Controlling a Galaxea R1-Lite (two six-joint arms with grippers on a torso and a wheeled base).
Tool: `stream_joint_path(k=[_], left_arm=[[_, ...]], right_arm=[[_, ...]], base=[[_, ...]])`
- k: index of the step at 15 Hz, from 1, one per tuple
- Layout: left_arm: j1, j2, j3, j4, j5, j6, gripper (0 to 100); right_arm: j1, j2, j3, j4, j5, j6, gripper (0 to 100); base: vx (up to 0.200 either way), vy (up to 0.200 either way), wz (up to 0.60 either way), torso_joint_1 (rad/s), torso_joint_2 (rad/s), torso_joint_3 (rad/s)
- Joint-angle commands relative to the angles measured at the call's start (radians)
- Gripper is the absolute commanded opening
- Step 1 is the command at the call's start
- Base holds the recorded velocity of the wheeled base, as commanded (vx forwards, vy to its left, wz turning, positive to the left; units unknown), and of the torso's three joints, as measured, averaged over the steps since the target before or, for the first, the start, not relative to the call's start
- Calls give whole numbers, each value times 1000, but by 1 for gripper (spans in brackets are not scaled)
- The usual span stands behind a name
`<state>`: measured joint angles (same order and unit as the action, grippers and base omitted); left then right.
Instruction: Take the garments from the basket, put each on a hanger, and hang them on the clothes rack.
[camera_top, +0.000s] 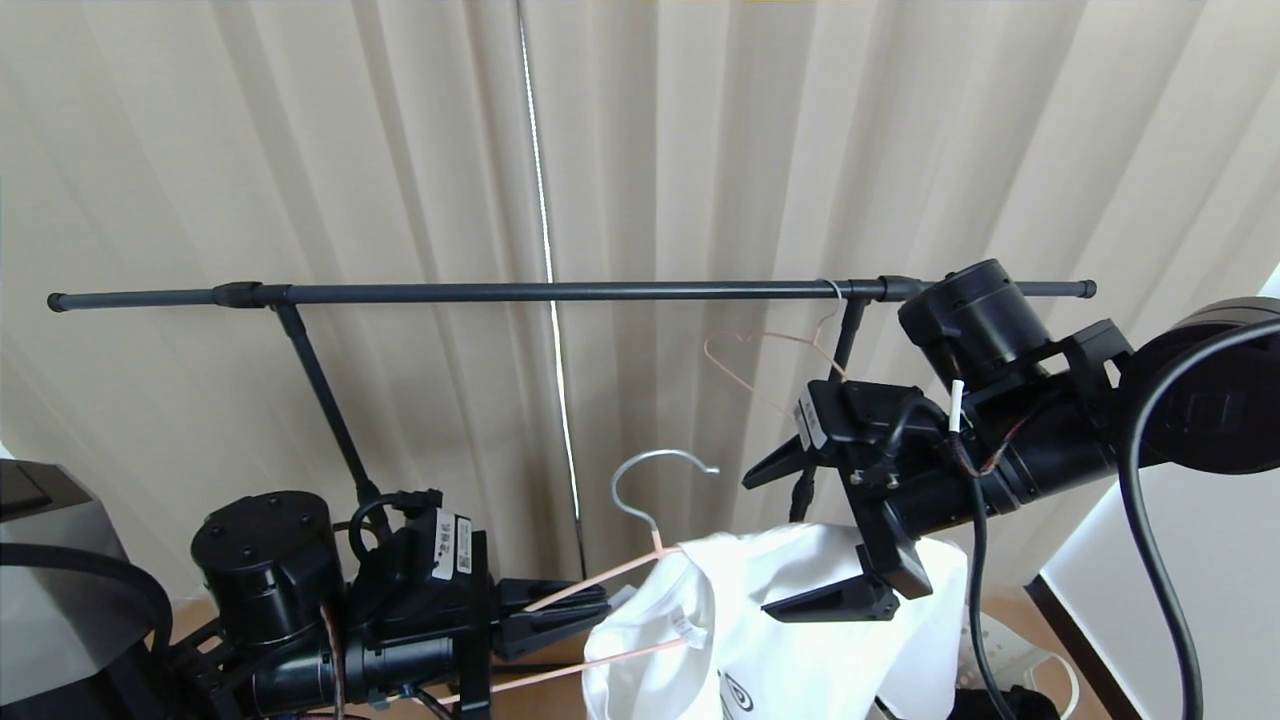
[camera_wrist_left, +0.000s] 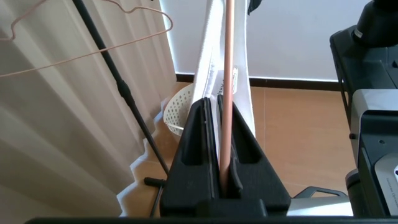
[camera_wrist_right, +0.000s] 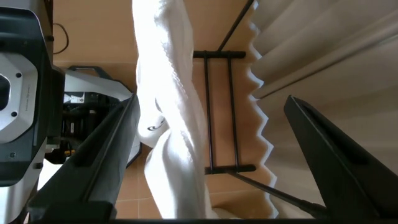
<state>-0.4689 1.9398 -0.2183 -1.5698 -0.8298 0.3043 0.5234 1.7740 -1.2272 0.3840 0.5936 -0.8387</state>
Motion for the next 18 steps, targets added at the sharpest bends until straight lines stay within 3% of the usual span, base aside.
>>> stream_joint_path(k=[1,15,16,18], left_arm=[[-5,-2,-3,-1,0,-1,0],[-16,-16,8,-1,-2,4,0],[-16,-16,8,-1,-2,3,0],[-16,-16,10,-1,-2,3,0]], right_arm=[[1,13,-3,-1,0,0,100],[1,21,-35,-1,-2,1,100],[1,21,-35,1,0,1,0],[1,21,-34,1,0,1,0]], base=[[0,0,0,0,0,0],[0,0,0,0,0,0],[0,0,0,0,0,0],[0,0,0,0,0,0]])
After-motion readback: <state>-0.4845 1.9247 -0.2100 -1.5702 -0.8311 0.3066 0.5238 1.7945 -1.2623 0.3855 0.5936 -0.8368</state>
